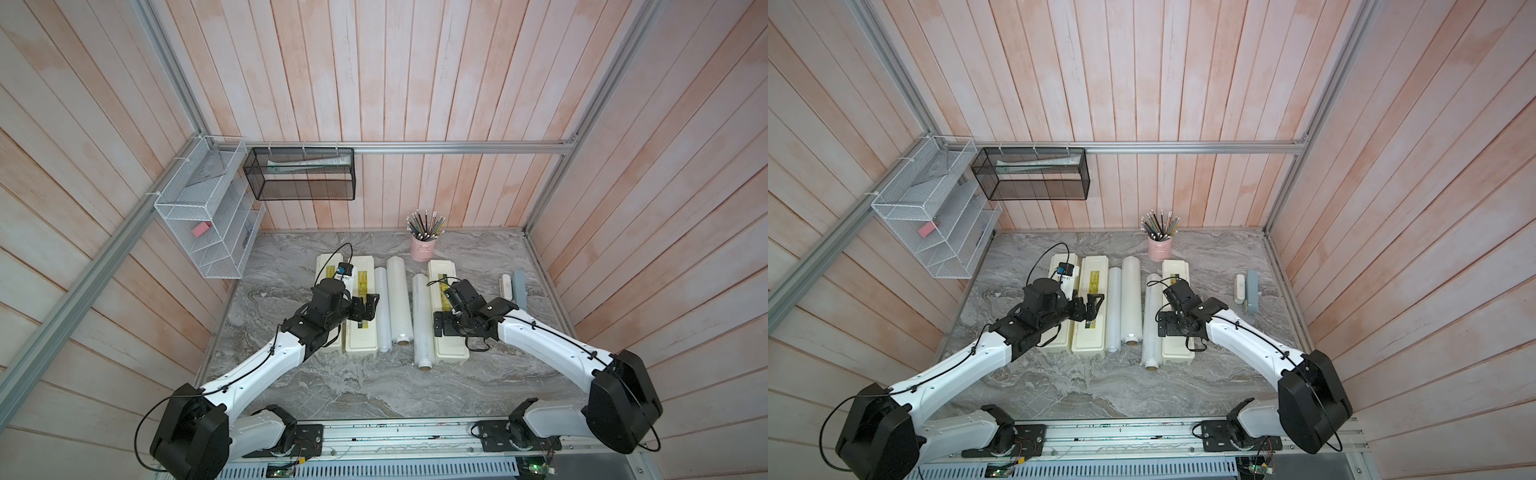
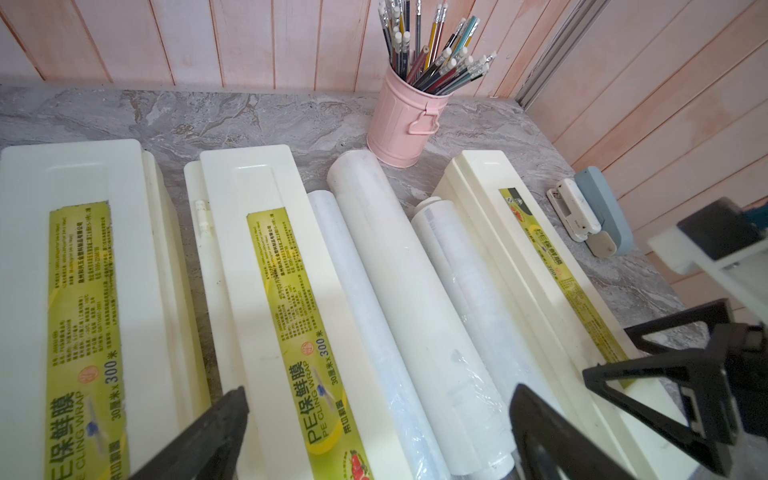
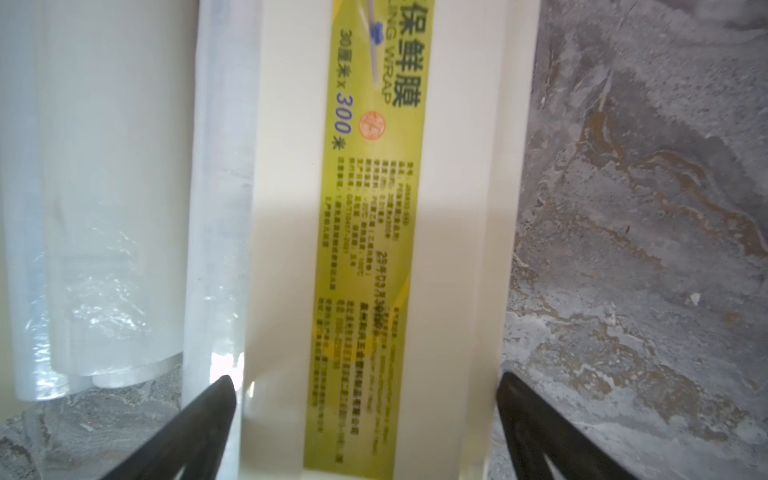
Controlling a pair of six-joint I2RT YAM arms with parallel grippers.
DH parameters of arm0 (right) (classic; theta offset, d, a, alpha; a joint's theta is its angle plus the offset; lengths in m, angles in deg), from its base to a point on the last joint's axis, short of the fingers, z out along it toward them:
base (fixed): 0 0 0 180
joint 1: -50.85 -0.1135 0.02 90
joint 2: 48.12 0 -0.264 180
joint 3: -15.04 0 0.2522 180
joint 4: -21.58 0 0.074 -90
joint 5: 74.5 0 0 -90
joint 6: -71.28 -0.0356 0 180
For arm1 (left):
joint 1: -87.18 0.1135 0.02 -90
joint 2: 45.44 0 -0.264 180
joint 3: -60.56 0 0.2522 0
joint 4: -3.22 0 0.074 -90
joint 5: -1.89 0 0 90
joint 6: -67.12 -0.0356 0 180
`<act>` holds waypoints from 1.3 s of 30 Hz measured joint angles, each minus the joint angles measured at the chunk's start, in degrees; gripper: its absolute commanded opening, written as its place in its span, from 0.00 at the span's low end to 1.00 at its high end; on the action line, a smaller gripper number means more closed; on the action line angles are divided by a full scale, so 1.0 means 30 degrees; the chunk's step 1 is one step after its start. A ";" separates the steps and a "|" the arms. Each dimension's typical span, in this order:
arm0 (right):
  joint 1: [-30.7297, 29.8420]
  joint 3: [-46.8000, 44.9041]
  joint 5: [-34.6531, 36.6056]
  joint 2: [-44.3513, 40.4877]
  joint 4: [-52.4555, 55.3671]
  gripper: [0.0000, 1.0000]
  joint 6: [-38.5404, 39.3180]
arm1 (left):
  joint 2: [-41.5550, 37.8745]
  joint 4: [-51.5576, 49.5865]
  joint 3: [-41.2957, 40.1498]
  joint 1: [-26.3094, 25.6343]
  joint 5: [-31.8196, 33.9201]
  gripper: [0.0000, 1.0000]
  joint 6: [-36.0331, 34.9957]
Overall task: Put plastic wrap rolls into dispensers
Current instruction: Pick up the plastic wrap cutting box from the center of the board.
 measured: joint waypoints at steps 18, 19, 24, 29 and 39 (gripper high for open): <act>-0.0299 -0.0248 0.0342 0.2025 0.0532 0.95 -0.1166 | 0.0153 0.0015 0.0000 -0.0678 -0.0423 1.00 -0.0022; -0.0299 -0.0248 0.0386 0.2164 0.0597 0.93 -0.1246 | 0.0189 0.0036 0.0000 -0.0772 -0.0444 1.00 -0.0073; -0.0299 -0.0233 0.0597 0.2142 0.0787 0.79 -0.1712 | 0.0321 0.0306 0.0000 -0.1421 -0.0444 1.00 -0.0459; -0.0248 0.0007 0.1042 0.2069 0.1625 0.76 -0.2251 | 0.0364 0.1202 0.0000 -0.2594 -0.0430 1.00 -0.1086; 0.2004 0.2718 0.1013 0.0860 0.3665 0.75 -0.3432 | 0.1209 0.6280 -0.0605 -0.6222 0.0823 1.00 -0.4335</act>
